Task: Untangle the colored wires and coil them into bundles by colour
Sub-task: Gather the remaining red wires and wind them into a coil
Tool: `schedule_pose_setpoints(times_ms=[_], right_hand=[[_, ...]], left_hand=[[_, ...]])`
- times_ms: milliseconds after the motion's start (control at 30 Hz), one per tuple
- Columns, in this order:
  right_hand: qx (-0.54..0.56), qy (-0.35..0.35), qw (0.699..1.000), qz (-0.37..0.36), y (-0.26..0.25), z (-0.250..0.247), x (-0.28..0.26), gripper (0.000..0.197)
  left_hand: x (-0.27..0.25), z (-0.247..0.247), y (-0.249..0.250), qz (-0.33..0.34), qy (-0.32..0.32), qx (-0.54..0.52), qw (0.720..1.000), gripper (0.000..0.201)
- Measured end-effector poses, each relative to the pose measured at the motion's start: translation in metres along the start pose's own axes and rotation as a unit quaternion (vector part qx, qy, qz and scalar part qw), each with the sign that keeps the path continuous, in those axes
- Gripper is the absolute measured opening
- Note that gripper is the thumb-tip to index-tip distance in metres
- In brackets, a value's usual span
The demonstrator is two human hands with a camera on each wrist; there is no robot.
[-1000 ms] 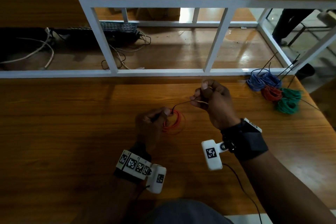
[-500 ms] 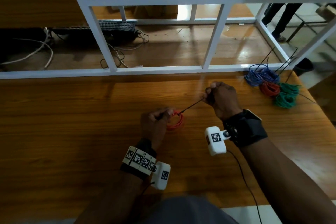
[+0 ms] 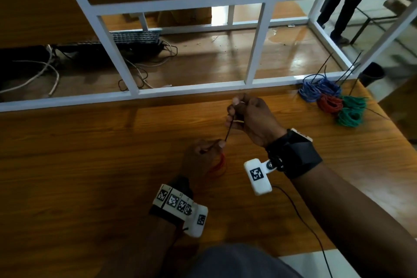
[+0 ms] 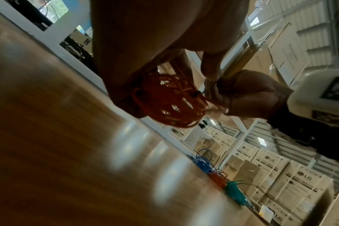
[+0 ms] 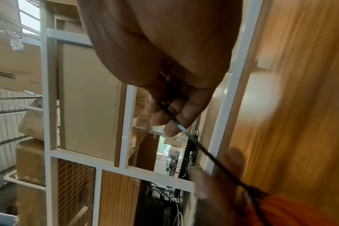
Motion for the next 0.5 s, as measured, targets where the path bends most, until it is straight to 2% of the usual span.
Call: schedule_pose_setpoints(times_ms=[133, 267, 333, 433, 500], right_hand=[[-0.01, -0.012, 0.999, -0.029, -0.02, 0.003, 0.001, 0.014], [0.013, 0.064, 0.998, -0.009, -0.024, -0.022, 0.007, 0.026], [0.025, 0.085, 0.996, -0.007, -0.024, -0.026, 0.007, 0.028], [0.028, 0.088, 0.996, -0.013, -0.021, -0.025, 0.005, 0.027], [0.042, 0.079, 0.996, -0.013, -0.014, -0.027, 0.003, 0.02]], left_hand=[[0.004, 0.002, -0.002, -0.029, 0.01, -0.051, 0.998, 0.009], [0.007, -0.003, 0.008, 0.019, 0.0, -0.075, 0.997, 0.009], [0.009, -0.003, 0.007, 0.019, 0.012, -0.072, 0.997, 0.008], [0.007, 0.006, -0.004, -0.039, -0.005, -0.099, 0.994, 0.016], [0.008, 0.006, -0.02, -0.098, 0.018, -0.121, 0.988, 0.009]])
Point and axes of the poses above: each hand's wrist, its own x-axis towards the middle knuckle, its own z-axis out of the palm, y = z × x, the point moved 10 cm from there along x, towards the middle knuckle, and after that the axes turned 4 degrees about x, right-handed, at the moved point
